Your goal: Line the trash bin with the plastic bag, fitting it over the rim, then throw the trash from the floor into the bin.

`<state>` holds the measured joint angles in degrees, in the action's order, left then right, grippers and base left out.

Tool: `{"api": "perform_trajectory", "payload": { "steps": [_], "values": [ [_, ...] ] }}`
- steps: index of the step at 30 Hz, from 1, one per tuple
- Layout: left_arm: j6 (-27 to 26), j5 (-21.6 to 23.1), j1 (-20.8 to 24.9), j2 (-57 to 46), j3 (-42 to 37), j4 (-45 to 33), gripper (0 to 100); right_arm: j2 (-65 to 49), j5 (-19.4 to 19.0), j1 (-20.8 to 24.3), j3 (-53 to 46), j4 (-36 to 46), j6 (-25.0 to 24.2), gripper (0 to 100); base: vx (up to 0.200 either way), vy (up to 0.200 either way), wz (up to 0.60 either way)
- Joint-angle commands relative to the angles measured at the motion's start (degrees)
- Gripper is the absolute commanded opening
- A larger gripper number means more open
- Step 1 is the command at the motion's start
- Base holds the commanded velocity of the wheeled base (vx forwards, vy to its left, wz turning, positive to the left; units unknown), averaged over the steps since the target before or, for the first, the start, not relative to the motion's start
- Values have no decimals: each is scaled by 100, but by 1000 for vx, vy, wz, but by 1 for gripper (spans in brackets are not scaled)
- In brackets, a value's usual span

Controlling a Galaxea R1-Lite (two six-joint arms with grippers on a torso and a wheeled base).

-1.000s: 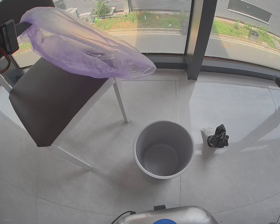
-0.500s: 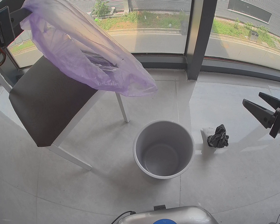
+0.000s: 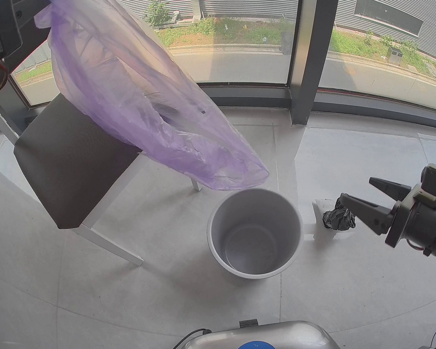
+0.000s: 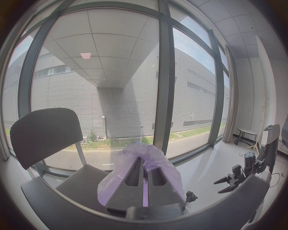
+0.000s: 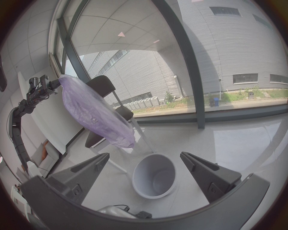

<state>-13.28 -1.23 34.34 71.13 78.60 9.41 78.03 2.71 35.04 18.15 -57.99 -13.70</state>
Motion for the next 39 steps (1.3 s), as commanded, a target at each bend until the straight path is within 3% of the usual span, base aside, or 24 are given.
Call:
{"api": "perform_trajectory", "payload": {
  "steps": [1,8,12,23,29,39],
  "values": [
    [0,-44,117,-56,-12,8,0,555,266,460,-66,-151,-141,100,0,0,0],
    [-8,-53,169,-152,-170,140,0,1179,415,821,-163,-1048,-352,100,0,0,0],
    [-35,-53,143,-310,-328,210,0,1926,723,1005,13,-1663,-388,100,0,0,0],
    [-35,-35,125,-354,-346,219,0,3403,1232,1181,1120,-2313,-405,100,0,0,0],
    [-35,-35,125,-398,-346,219,0,3675,1303,1216,1437,-2427,-396,100,0,0,0],
    [-26,0,125,-469,-355,228,0,4361,1918,1216,2606,-2542,-440,100,0,0,0]
  ]
}}
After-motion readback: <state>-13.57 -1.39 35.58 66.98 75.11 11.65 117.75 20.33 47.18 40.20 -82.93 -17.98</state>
